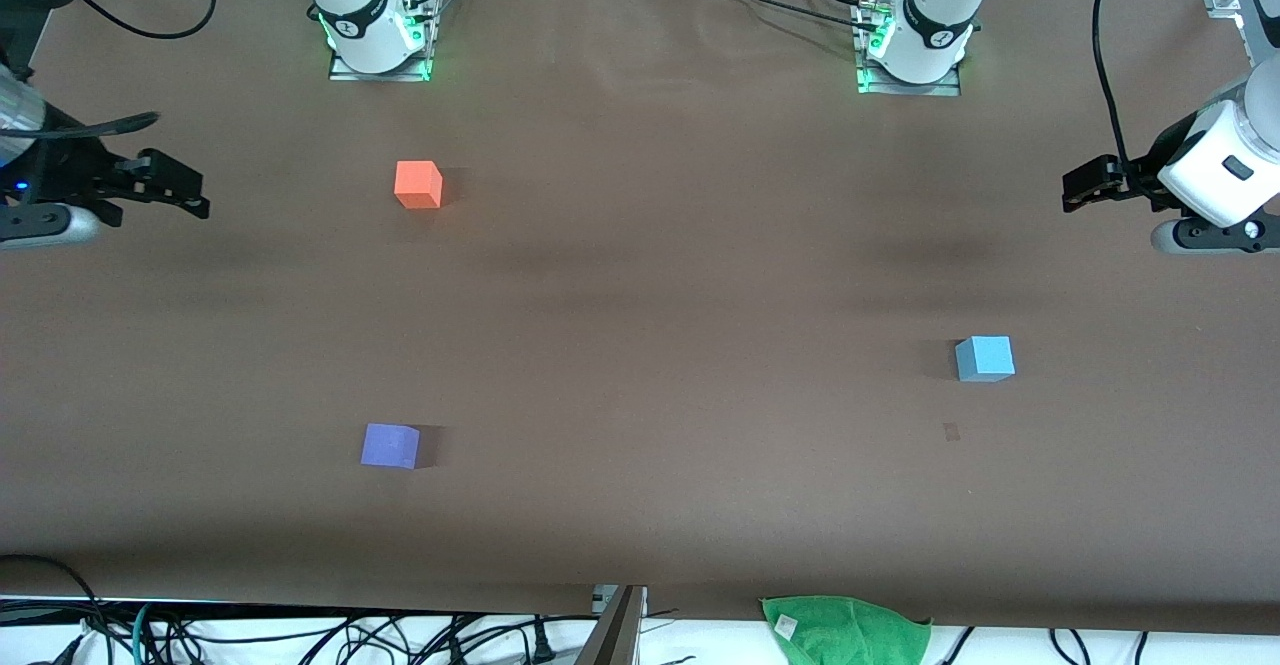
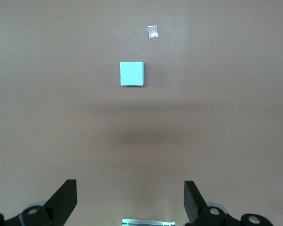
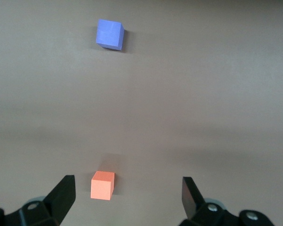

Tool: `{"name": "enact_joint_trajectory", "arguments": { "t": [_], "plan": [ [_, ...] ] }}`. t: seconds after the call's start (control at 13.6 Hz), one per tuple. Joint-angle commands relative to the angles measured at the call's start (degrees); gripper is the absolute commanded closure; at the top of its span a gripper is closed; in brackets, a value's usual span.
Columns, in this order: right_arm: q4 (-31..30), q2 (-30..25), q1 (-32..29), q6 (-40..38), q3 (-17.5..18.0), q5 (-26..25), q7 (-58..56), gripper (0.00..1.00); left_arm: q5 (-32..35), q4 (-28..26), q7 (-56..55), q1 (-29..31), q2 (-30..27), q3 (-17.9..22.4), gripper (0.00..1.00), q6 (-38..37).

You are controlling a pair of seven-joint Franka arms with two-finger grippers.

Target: Place blue block between orange and purple blocks

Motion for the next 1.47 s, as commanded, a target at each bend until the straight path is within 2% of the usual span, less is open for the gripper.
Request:
{"name": "enact_joint_trajectory", "arguments": {
  "t": [0.0,0.22,1.39],
  "plan": [
    [-0.57,-1.13,-0.03,0.08,2.3,-1.87,4.82,0.01,-0.69,1.98,0.29,-0.2,0.82,-0.12,0.0,-1.14],
    [-0.48,-1.13,-0.2,0.17,1.43,-1.87,3.8,0.0,-0.77,5.22,0.2,-0.55,2.58,-0.21,0.0,-2.1],
    [-0.48,-1.04,-0.2,-0.53,1.34,-1.78,3.8,0.0,-0.86,5.32,0.55,-0.03,3.2,-0.12,0.0,-2.72]
  ]
}}
